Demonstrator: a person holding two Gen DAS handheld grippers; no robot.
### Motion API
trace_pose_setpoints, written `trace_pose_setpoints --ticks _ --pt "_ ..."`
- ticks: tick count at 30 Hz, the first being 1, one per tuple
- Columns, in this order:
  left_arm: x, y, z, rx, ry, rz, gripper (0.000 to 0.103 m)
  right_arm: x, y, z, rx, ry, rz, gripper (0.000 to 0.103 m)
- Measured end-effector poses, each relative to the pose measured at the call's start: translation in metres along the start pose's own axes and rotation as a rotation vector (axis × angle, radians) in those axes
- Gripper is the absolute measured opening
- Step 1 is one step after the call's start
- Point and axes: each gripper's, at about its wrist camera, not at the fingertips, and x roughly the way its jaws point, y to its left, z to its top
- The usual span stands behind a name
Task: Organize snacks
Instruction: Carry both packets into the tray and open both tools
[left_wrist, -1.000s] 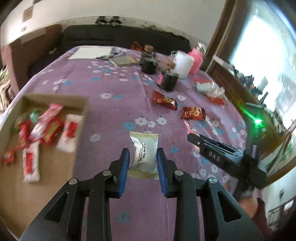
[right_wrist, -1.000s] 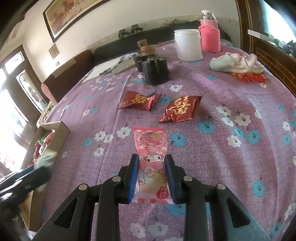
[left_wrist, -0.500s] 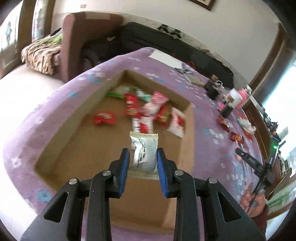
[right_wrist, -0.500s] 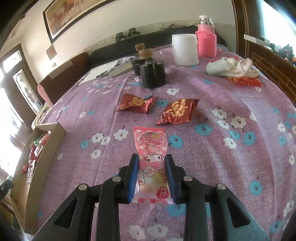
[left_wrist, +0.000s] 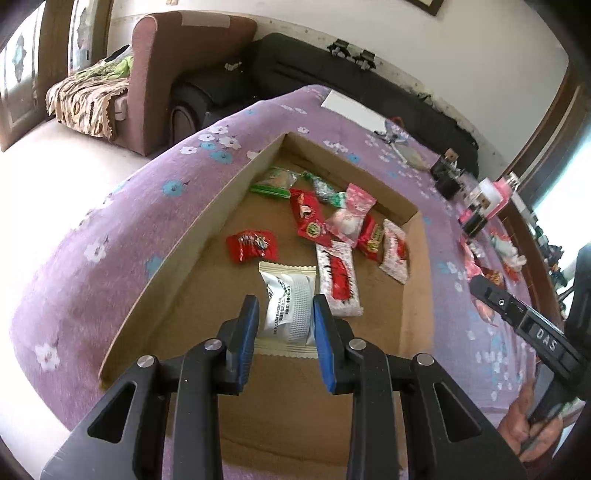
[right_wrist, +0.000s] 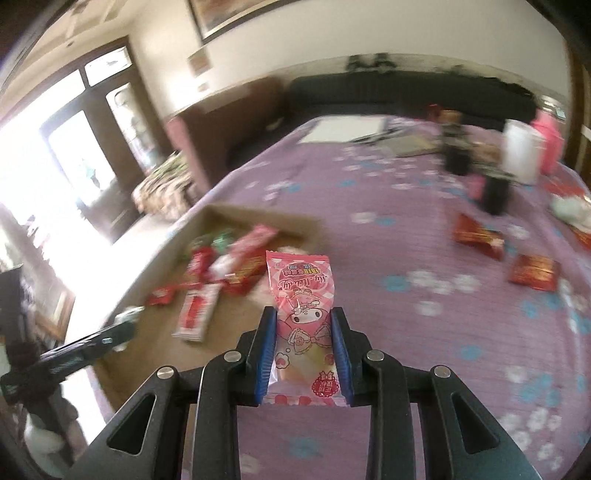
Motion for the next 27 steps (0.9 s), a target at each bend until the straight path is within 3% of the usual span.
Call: trace_pose_setpoints --ticks 7,16,18,20,21,27 --pt "0.012 0.004 0.001 0.006 0.027 0.002 0.027 0.047 0.060 0.002 -0.074 0.083 -0.006 0.029" --pt "0.022 0.018 -0.002 -0.038 0.044 0.002 0.028 0.079 0.077 -0.001 -0.107 0.124 -0.066 0.032" --pt "0.020 0.018 -0.003 -0.045 0.046 -0.004 0.032 0.084 0.077 0.001 -0.103 0.122 -0.074 0.033" --pt "0.016 0.018 -0.005 -0.052 0.042 -0.005 0.048 0.085 0.076 0.000 -0.096 0.126 -0.059 0.035" --pt "0.012 0.018 -0.006 -0.052 0.033 -0.005 0.051 0.083 0.075 -0.001 -0.090 0.124 -0.045 0.036" --pt "-0.010 0.008 -0.013 -0.036 -0.019 0.041 0.051 0.052 0.072 -0.003 -0.086 0.051 -0.042 0.047"
